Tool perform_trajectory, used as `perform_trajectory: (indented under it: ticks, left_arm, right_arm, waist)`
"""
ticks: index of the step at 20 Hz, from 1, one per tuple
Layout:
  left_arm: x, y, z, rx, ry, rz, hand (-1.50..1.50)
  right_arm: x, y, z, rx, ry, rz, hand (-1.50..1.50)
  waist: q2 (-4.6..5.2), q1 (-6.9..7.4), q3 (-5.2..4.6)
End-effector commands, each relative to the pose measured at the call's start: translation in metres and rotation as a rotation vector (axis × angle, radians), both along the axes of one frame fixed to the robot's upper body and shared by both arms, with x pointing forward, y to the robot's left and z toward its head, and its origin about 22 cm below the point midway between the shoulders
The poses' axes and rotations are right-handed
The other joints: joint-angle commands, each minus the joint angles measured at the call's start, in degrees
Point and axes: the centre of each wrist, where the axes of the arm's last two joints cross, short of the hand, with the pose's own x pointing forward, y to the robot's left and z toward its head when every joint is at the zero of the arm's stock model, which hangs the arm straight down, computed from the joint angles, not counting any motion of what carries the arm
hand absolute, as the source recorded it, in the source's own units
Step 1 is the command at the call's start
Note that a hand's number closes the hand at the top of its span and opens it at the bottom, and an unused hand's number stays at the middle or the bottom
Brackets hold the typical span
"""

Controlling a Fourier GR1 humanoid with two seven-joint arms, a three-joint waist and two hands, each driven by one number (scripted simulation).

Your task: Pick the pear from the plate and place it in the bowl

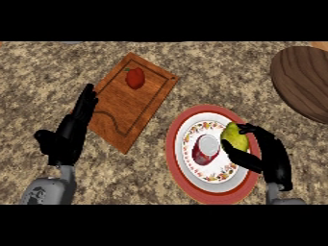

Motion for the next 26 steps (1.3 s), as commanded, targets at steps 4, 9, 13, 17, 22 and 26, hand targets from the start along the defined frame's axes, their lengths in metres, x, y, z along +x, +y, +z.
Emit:
perform_trajectory:
  ticks: [4, 9, 13, 17, 22, 26]
  left_arm:
    - [-0.006, 0.026, -0.009, 0.013, 0.008, -0.011, 0.0]
    - [0.012, 0.002, 0.002, 0.013, -0.004, -0.012, 0.0]
    - [0.003, -0.002, 0.01, 0.017, -0.02, 0.002, 0.0]
    - [-0.006, 0.012, -0.008, 0.013, 0.011, -0.001, 0.0]
    - [0.0, 0.006, -0.007, 0.012, 0.001, -0.002, 0.0]
    - [0.01, -0.016, 0.008, 0.012, -0.002, 0.005, 0.0]
  right_arm:
    - [-0.009, 0.032, -0.007, 0.065, -0.029, 0.028, 1.5]
    - [0.054, 0.017, 0.049, -0.251, -0.161, 0.176, 1.5]
    - [0.061, 0.024, 0.061, -0.361, -0.324, 0.258, 1.5]
    - [0.078, 0.04, 0.092, -0.433, -0.457, 0.214, 1.5]
    - [0.044, 0.062, 0.141, -0.558, -0.575, 0.141, 1.5]
    - [0.061, 0.066, 0.199, -0.65, -0.543, 0.061, 1.5]
  waist:
    - [0.51, 0.26, 0.67]
    - [0.73, 0.81, 0.6]
    - [0.49, 0.73, 0.69]
    - [0.57, 0.78, 0.65]
    - [0.29, -0.29, 0.6]
    - [0.4, 0.09, 0.63]
